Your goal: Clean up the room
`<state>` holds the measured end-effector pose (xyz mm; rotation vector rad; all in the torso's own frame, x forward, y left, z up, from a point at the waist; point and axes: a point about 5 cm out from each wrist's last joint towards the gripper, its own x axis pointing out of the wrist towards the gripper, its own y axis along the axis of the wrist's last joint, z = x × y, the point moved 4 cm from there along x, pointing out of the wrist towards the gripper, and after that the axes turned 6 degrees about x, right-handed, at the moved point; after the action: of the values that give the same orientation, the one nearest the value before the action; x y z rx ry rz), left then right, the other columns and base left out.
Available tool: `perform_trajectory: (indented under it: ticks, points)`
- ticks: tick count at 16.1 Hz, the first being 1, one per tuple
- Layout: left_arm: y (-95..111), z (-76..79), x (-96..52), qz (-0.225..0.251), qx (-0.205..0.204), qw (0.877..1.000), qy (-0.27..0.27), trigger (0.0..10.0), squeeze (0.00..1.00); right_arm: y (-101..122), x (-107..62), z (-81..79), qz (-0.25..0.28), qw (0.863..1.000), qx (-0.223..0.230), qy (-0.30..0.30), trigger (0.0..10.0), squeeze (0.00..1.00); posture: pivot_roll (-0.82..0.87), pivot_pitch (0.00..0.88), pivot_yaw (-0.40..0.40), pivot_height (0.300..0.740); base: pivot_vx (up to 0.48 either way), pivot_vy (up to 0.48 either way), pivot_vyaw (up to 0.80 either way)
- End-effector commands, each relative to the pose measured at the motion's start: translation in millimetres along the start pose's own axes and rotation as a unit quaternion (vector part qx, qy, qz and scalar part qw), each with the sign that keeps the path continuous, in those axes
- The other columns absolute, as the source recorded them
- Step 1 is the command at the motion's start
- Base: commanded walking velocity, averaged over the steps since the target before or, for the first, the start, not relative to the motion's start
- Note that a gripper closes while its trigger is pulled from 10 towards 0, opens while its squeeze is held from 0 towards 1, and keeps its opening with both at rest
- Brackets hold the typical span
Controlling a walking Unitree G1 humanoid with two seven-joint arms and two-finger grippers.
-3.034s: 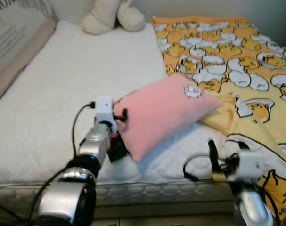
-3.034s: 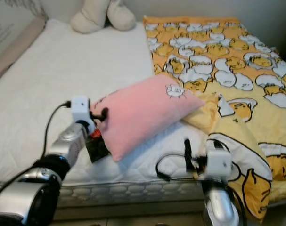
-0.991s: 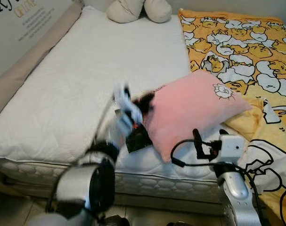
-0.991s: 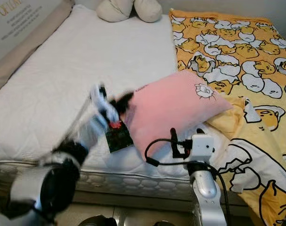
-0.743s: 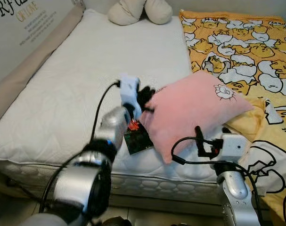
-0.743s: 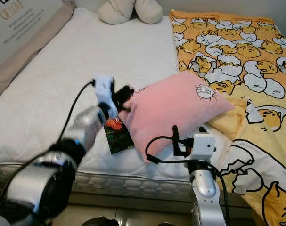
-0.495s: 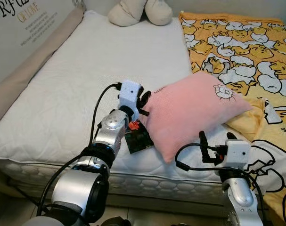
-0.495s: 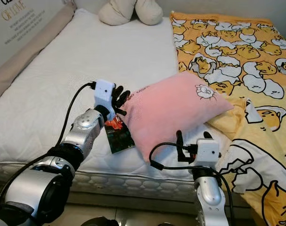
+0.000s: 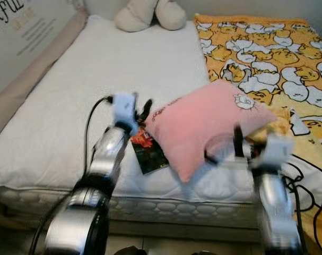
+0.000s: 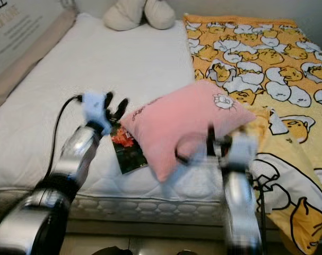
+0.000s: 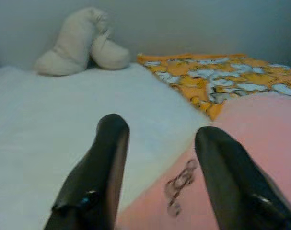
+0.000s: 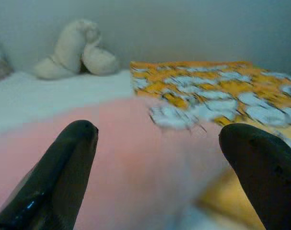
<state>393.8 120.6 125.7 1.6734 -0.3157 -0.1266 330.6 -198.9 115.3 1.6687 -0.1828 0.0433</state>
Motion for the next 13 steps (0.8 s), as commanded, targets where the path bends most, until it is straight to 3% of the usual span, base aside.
perform_trajectory:
  ticks: [1, 4, 5, 7, 8, 9, 12, 13]
  points:
    - [9, -15.3, -6.4, 0.015, 0.012, 0.999, 0.034, 10.0, 1.0, -2, 13.5, -1.0, -0.011, 1.0, 0.005, 0.008, 10.0, 1.0, 0.01, 0.0, 0.036, 0.74, 0.0, 0.0, 0.0]
    - [18, -40.9, -38.9, 0.027, 0.055, 0.995, 0.078, 10.0, 1.0, -5, 49.6, -22.4, -0.041, 0.998, -0.004, 0.056, 10.0, 1.0, 0.15, 0.0, -0.015, 0.74, 0.0, 0.0, 0.0]
    - [12, -43.8, -57.5, 0.006, 0.058, 0.995, 0.078, 10.0, 1.0, -9, 61.5, -30.5, -0.064, 0.996, -0.007, 0.063, 10.0, 1.0, 0.22, 0.0, -0.036, 0.74, 0.0, 0.0, 0.0]
    - [10, -41.6, -76.1, -0.012, 0.056, 0.996, 0.074, 10.0, 1.0, -13, 69.1, -35.0, -0.084, 0.994, -0.018, 0.065, 10.0, 1.0, 0.26, 0.035, -0.048, 0.74, 0.0, 0.0, 0.0]
    - [10, -37.5, -92.6, -0.024, 0.051, 0.996, 0.067, 10.0, 0.83, -19, 74.0, -37.8, -0.107, 0.992, -0.032, 0.064, 10.0, 0.0, 0.29, 0.059, -0.056, 0.74, 0.0, 0.0, 0.0]
    - [10, -39.0, -113.5, -0.044, 0.052, 0.995, 0.071, 10.0, 0.0, -24, 76.4, -37.5, -0.13, 0.989, -0.045, 0.049, 10.0, 0.0, 0.34, 0.118, -0.061, 0.74, 0.0, 0.0, 0.0]
    - [9, -50.3, -147.7, -0.096, 0.049, 0.99, 0.094, 10.0, 0.0, -45, 73.2, -32.5, -0.204, 0.978, -0.033, -0.007, 10.0, 0.0, 0.39, 0.183, -0.065, 0.74, 0.0, 0.0, 0.0]
    - [11, -50.2, -150.6, -0.102, 0.049, 0.989, 0.095, 10.0, 0.0, -47, 72.8, -33.4, -0.208, 0.978, -0.031, -0.007, 10.0, 0.0, 0.39, 0.183, -0.065, 0.74, 0.0, 0.0, 0.0]
